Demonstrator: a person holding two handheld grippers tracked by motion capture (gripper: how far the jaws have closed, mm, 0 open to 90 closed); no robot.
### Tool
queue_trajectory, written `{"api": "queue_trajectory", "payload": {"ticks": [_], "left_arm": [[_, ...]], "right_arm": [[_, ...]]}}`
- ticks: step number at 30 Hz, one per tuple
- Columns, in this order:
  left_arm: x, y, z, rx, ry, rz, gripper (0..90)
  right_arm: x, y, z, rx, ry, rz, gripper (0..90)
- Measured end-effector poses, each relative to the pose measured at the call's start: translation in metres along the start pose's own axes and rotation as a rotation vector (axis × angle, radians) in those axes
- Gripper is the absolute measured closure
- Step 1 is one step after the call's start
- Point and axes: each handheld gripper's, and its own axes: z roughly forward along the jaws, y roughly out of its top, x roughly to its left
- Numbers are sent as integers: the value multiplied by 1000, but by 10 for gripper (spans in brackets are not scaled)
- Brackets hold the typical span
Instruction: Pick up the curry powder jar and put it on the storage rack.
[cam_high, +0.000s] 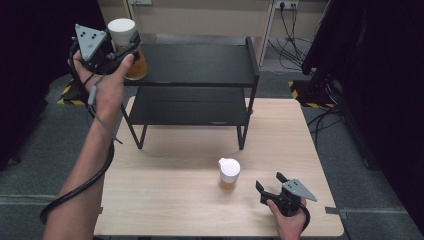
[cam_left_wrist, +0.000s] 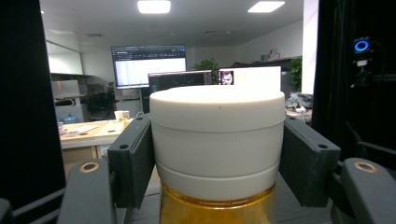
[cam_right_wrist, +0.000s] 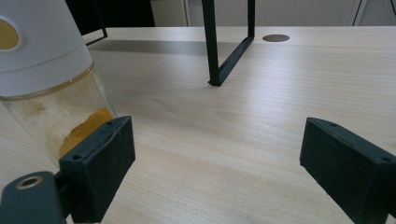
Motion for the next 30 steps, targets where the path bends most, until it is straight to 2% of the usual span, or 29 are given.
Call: {"api": "queue_trajectory", "payload": {"ticks": [3,8,30], "left_arm": [[1,-1,7,13,8,-12,335],[1,-3,15,23,21,-9,335],[2,-8,22,41,37,-40,334]], "right_arm": [[0,0,0,1,0,0,105],[0,0,0,-2,1,2,105],[0,0,0,-1,3,-3,105]]}}
